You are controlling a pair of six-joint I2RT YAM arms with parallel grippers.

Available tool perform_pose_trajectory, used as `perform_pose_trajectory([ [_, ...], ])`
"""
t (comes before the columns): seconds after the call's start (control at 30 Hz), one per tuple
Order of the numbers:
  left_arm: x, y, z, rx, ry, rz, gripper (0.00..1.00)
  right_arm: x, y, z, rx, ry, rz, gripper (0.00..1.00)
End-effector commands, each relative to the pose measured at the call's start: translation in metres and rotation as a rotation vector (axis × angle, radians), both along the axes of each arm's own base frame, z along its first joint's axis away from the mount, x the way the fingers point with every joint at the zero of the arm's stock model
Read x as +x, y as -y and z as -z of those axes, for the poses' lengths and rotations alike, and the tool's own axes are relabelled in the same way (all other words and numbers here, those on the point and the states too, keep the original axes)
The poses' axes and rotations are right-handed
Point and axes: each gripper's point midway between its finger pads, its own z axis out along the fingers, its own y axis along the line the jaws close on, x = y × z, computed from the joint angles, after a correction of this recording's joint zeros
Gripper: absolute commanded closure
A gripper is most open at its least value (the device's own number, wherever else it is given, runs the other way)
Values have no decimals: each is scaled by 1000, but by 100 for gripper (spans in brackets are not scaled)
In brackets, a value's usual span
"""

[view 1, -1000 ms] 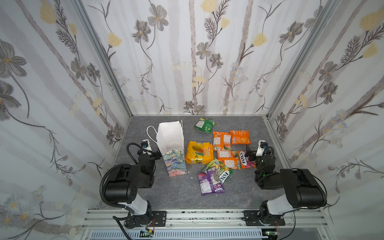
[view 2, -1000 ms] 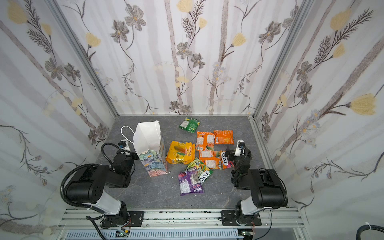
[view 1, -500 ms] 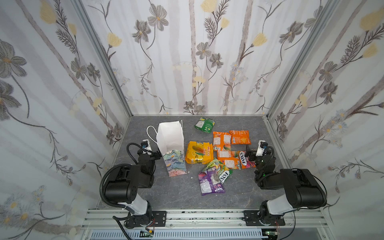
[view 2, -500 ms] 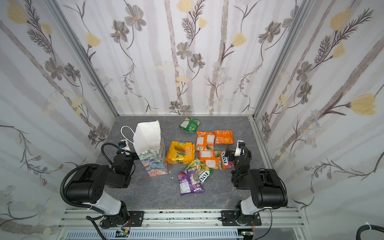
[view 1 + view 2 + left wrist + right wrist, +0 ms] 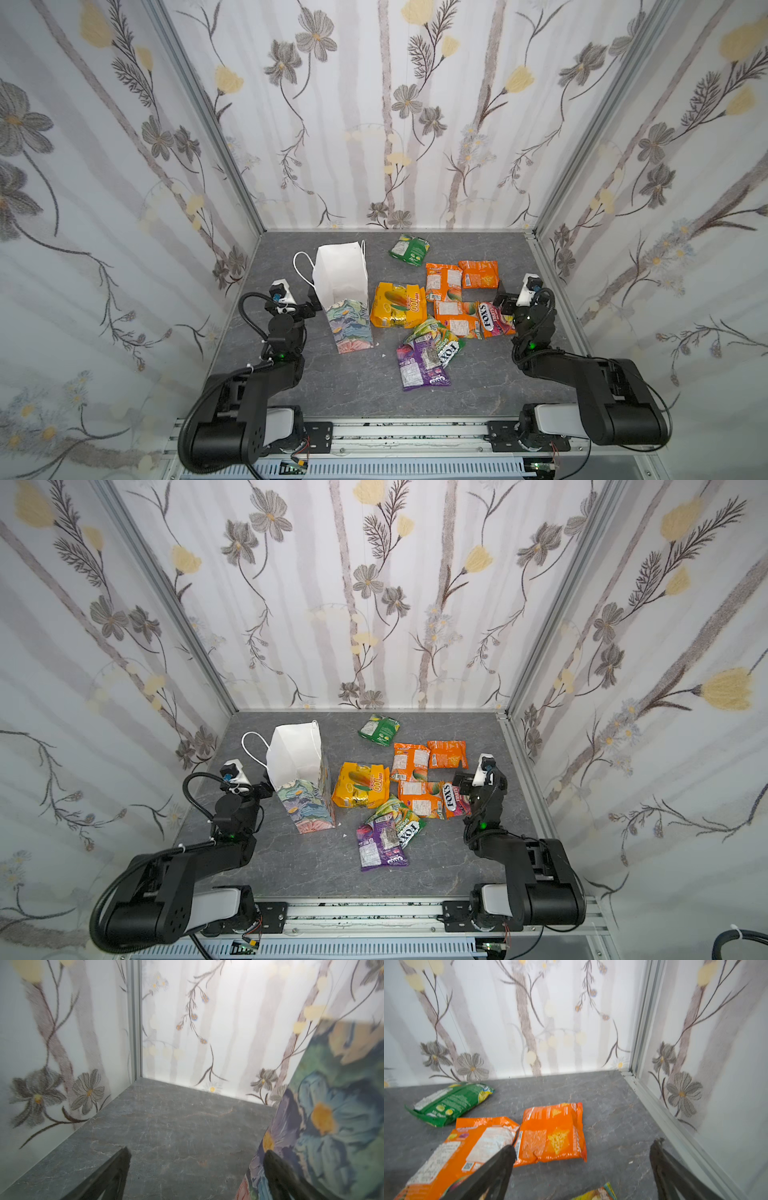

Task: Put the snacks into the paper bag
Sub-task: 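Raise the left gripper to the bag handle while the right reaches forward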

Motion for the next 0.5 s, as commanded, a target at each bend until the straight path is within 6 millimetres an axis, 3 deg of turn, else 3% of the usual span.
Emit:
perform_pose_trajectory([
  [0.0,-12,-20,5,-172,-104,-121,0,-2,-2,-6,30,-47,4,0],
  [0.13,-25,-23,-45,-283,-156,-150,0,5,-37,-31,28,-96,-112,0],
  [0.4,-34,7,-126,-259,-383,11,0,-1,-108,-97,30,-158,-363,1],
  [0.47,-37,13,-148,-237,-393,49,0,-6,-124,-124,31,-161,-435,2],
])
